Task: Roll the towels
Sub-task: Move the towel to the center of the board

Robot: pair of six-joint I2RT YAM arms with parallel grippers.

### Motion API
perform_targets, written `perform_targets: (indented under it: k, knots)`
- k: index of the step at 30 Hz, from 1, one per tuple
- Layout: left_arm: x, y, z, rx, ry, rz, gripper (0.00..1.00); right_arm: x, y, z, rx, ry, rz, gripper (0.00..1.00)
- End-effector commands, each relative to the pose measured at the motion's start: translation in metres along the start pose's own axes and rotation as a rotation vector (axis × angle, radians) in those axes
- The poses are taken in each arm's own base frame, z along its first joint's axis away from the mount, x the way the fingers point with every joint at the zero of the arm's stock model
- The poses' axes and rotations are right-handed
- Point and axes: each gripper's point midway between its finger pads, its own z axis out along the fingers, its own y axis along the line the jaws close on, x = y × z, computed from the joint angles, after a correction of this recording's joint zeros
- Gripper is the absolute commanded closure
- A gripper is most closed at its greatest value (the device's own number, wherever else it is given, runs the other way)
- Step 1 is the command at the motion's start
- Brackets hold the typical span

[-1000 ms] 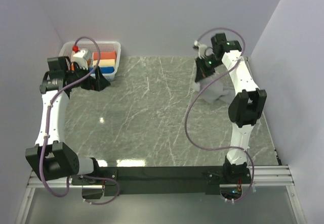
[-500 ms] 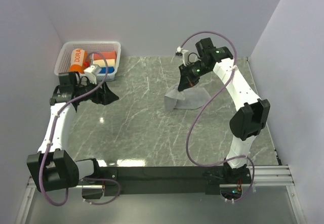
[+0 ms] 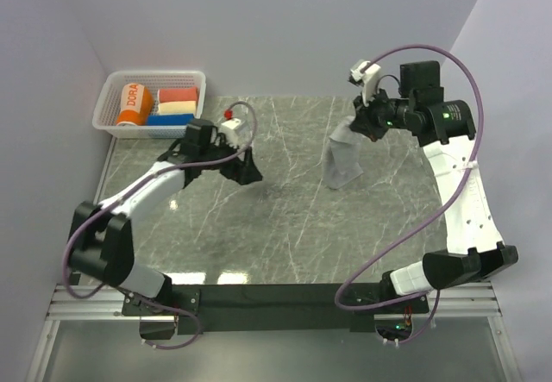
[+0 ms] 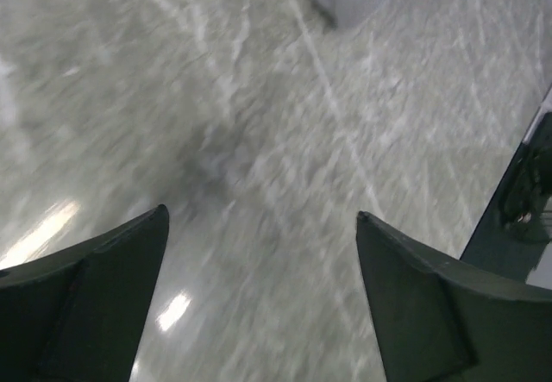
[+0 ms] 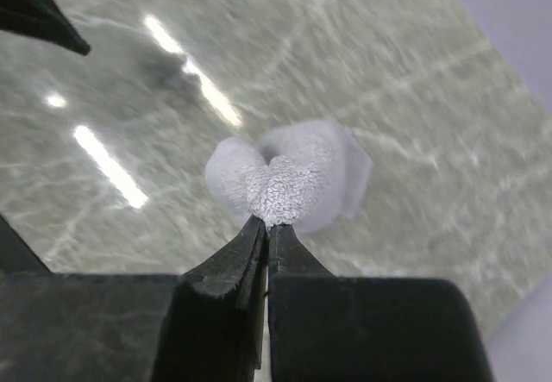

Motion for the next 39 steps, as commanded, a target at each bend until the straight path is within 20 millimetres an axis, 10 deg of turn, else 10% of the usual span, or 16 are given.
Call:
perform_targets:
  k: [1, 9, 19, 24, 25, 28, 39]
  knots:
    - [-0.044, -0.026, 0.042, 0.051, -0.109, 0.019, 0.04, 0.025, -0.023, -0.012, 0.101, 0.068, -0.016, 1.00]
    - [-0.043, -0.102, 0.137, 0.255, -0.106, 0.021, 0.00, -0.002, -0.016, -0.014, 0.062, -0.006, 0.039, 1.00]
    - [-0.060, -0.086, 0.208, 0.195, -0.146, -0.020, 0.07, -0.030, -0.003, -0.028, 0.016, -0.076, 0.057, 1.00]
    - [-0.061, -0.106, 0.219, 0.342, -0.136, -0.010, 0.33, -0.037, 0.002, -0.039, 0.025, -0.104, 0.049, 1.00]
    - [-0.059, -0.105, 0.219, 0.337, -0.125, 0.005, 0.55, -0.038, 0.003, -0.041, 0.025, -0.108, 0.046, 1.00]
    - [-0.063, -0.092, 0.190, 0.295, -0.101, 0.050, 0.99, -0.037, 0.000, -0.049, 0.061, -0.101, 0.018, 1.00]
    - [-0.078, -0.038, -0.040, 0.003, 0.028, 0.351, 1.00, 0.056, -0.007, -0.038, 0.159, 0.119, -0.112, 1.00]
